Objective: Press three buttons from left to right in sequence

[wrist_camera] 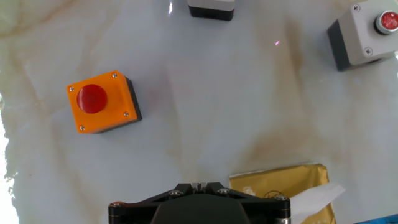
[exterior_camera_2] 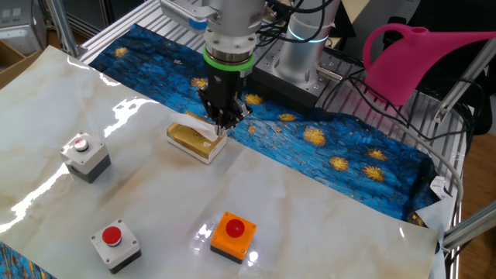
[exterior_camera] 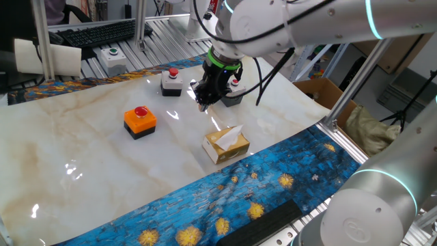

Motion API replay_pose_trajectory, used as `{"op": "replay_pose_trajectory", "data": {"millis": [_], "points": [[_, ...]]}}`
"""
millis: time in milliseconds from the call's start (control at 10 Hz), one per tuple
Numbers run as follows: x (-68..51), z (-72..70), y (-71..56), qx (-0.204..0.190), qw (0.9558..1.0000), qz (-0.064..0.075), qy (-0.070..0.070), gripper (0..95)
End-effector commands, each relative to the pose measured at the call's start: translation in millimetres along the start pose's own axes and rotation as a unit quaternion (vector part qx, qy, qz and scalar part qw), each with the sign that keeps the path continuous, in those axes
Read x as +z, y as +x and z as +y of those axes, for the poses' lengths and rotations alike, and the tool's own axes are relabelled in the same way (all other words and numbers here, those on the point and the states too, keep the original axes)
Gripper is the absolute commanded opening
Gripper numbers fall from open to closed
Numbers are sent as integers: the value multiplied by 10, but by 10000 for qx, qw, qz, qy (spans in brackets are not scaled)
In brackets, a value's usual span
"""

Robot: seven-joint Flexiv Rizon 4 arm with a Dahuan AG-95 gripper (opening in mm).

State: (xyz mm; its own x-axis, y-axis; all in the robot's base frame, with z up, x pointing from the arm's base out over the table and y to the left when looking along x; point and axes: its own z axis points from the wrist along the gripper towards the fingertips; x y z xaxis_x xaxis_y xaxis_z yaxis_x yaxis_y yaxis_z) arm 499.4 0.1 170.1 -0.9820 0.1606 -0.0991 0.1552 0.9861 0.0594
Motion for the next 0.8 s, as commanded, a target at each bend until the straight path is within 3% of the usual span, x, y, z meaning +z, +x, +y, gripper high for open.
{"op": "replay_pose_trajectory", "data": {"millis": [100,800], "points": [[2,0,-6,-50,10000,12,-30,0],[2,0,-6,25,9999,40,-139,0]]}}
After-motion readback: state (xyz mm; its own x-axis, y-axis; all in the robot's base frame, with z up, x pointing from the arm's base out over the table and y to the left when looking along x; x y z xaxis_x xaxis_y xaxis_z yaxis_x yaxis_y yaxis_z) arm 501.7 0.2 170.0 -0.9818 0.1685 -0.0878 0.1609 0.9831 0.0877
